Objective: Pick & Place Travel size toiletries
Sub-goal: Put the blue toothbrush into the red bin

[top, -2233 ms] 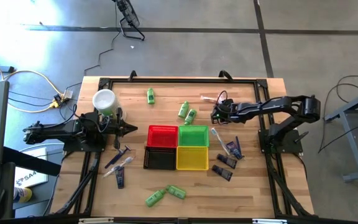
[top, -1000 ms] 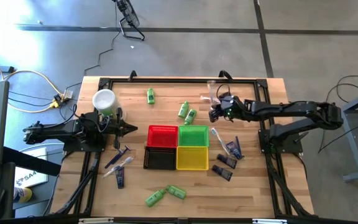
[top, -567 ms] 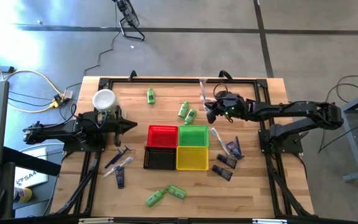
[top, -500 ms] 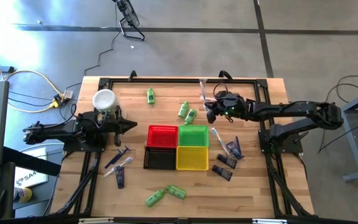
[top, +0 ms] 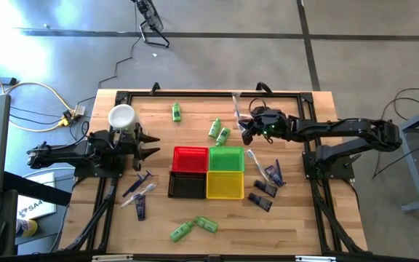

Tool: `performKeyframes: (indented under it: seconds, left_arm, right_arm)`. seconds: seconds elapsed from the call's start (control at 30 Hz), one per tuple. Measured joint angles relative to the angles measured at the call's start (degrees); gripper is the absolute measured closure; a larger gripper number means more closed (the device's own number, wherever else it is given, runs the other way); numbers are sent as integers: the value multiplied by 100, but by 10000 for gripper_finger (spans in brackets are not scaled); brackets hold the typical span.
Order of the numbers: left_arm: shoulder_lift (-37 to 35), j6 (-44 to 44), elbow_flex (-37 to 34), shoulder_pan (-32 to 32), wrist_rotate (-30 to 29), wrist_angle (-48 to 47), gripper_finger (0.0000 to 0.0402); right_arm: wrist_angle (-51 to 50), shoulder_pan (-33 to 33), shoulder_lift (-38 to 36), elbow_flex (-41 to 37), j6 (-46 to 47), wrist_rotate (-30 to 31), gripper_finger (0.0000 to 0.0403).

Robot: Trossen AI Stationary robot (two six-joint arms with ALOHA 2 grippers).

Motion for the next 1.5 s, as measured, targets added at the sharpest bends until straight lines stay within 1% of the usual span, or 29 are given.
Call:
performKeyframes:
  seconds: [0.13,0.3,0.4,0.47,0.67,0.93,1.1,1.17,1.4,1.5]
  left_arm:
    - [0,-2,0,1,3,165,215]
    - [55,-151,0,0,3,689,215]
    - [232,-168,0,1,3,977,215]
    - [436,-180,0,-1,1,1152,215]
    - [1449,-462,0,0,-54,1895,215]
    - [3202,-492,0,1,-92,3622,215]
    - [4114,-492,41,1,-98,4627,215]
    - [4416,-492,135,1,-104,4780,215]
    - [5278,-412,793,1,-114,4777,215]
    - [5574,-387,1113,1,-272,4735,215]
  right_arm:
    - [3,-2,0,0,-128,-34,400]
    - [131,21,0,0,-278,-149,400]
    - [242,41,0,0,-379,-168,400]
    - [329,42,0,0,-414,-295,400]
    - [422,42,0,4,-434,-412,400]
    - [470,42,0,4,-434,-510,400]
    - [476,87,0,4,-434,-556,400]
    - [496,138,0,4,-434,-553,400]
    - [832,327,37,2,-526,-560,400]
    - [1031,397,65,2,-587,-555,400]
